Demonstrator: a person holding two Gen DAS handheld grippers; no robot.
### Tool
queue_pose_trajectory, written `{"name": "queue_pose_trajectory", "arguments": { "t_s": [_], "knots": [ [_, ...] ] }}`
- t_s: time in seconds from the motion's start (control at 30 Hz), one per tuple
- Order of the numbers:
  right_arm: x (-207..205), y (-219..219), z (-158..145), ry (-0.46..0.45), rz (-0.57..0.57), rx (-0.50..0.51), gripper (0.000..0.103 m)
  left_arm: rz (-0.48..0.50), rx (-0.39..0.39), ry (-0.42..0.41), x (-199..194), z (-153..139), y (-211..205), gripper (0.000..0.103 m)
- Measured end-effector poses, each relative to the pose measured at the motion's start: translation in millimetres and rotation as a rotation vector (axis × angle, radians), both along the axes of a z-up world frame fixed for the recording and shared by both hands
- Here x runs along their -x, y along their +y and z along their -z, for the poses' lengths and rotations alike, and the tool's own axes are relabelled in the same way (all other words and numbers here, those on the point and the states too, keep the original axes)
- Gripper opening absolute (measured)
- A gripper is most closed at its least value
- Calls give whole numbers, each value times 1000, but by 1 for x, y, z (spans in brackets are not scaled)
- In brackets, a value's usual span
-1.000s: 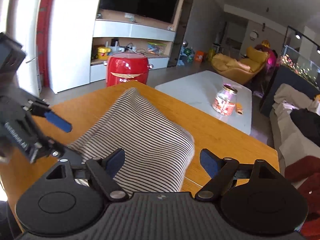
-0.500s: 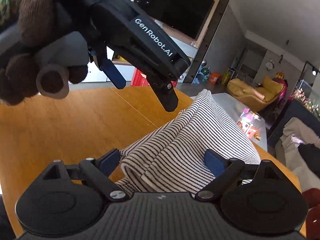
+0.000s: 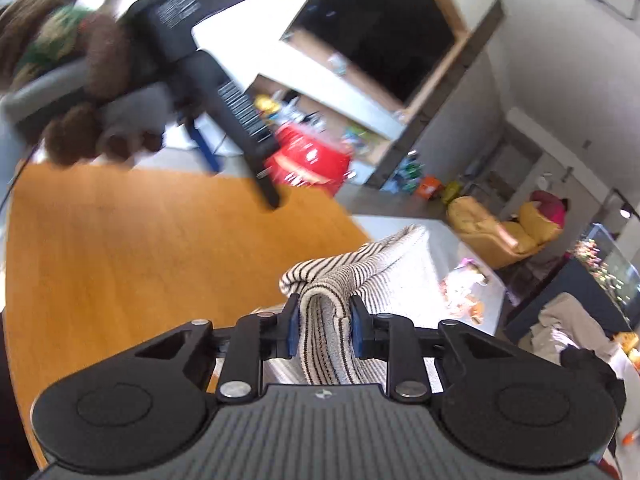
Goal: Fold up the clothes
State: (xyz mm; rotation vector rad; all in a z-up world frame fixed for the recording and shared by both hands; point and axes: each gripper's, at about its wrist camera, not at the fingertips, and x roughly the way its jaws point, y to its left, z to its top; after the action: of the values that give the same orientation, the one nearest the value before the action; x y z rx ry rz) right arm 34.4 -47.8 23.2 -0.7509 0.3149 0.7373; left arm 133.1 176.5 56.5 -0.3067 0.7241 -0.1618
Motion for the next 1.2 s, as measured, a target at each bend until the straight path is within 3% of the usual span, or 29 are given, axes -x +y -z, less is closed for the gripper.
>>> {"name": "queue_pose_trajectory", "arguments": {
  "t_s": [0.03, 0.2, 0.3, 0.4, 0.47, 0.53, 0.6, 0.67, 0.7, 0.73, 0.8, 0.83, 0.93, 1.0, 1.1, 1.2],
  "knots": [
    [2, 0, 9, 35, -13, 18, 17, 22, 7, -23, -1, -7, -6, 103],
    [15, 12, 36, 10, -21, 44, 20, 167, 35, -131, -13, -37, -44, 103],
    [10, 8, 30, 38, -10, -6, 22, 282, 59, -136, -38, -34, -79, 103],
    [9, -7, 17, 57, -3, -66, 26, 307, 56, -89, -69, -12, -105, 103],
    [2, -27, -1, 84, 40, -141, 37, 286, 27, -35, -86, 8, -111, 103],
    [-4, -48, -19, 111, 84, -218, 67, 267, 13, 28, -99, 29, -111, 103],
    [-18, -72, -35, 162, 158, -316, 78, 263, 5, 30, -99, 43, -105, 103],
    [-43, -96, -42, 249, 262, -430, 79, 244, -6, 31, -94, 46, -100, 103],
    [-58, -106, -41, 297, 310, -479, 77, 233, 29, 60, -93, 50, -94, 103],
    [-72, -115, -40, 346, 357, -528, 65, 222, 77, 98, -94, 55, -88, 103],
    [-108, -121, -23, 419, 399, -517, 50, 203, 166, 121, -91, 66, -74, 103],
    [-116, -117, -11, 441, 425, -476, 50, 203, 161, 109, -89, 67, -71, 103],
    [-114, -118, 5, 455, 434, -475, 53, 206, 116, 95, -81, 65, -69, 103],
    [-111, -120, 16, 463, 439, -477, 54, 194, 70, 46, -71, 53, -68, 103],
    [-105, -113, 19, 435, 432, -455, 56, 162, -8, -96, -56, 22, -68, 103],
    [-95, -112, 16, 421, 434, -449, 56, 160, 3, -206, -45, -9, -70, 102]
  ]
}}
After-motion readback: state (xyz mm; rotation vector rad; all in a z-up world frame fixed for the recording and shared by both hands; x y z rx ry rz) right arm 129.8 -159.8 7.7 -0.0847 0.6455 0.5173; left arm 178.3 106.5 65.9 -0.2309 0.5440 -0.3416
